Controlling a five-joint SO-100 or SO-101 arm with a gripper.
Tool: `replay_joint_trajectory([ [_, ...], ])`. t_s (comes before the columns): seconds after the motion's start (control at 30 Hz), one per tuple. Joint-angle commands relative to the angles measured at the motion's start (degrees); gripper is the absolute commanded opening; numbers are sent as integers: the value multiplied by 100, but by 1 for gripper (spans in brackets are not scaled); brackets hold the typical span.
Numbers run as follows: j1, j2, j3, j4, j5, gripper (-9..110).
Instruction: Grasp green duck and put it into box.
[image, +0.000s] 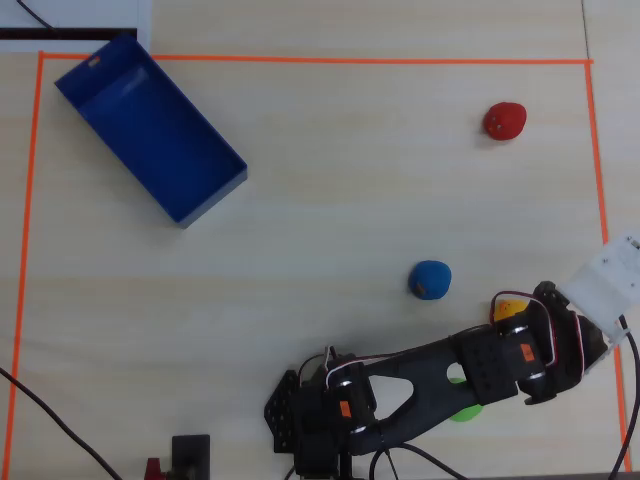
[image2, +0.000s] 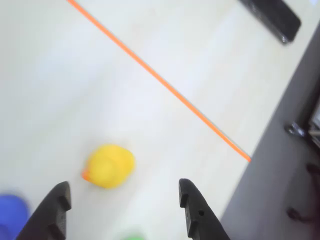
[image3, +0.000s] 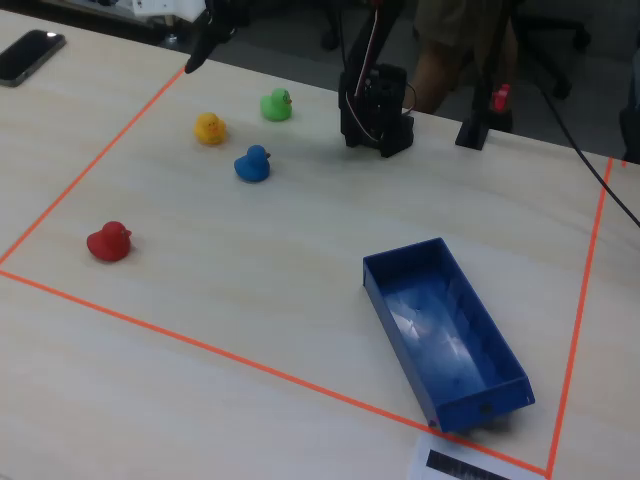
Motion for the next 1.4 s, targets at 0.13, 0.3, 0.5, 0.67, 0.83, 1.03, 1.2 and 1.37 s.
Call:
replay_joint_trajectory([
  [0.13,589,413,9,1099,-589,31],
  [0.3,1134,624,97,1617,-1081,31],
  [0.5,1477,650,853,844,-1239,31],
  [0.67,1670,686,1670,308,-1327,31],
  [0.83,1872,686,2004,255,-1354,31],
  [1.03,2013,677,2435,141,-1354,31],
  [1.2,2109,756,2927,-44,-1389,31],
  [1.37,2232,765,3182,-185,-1397,31],
])
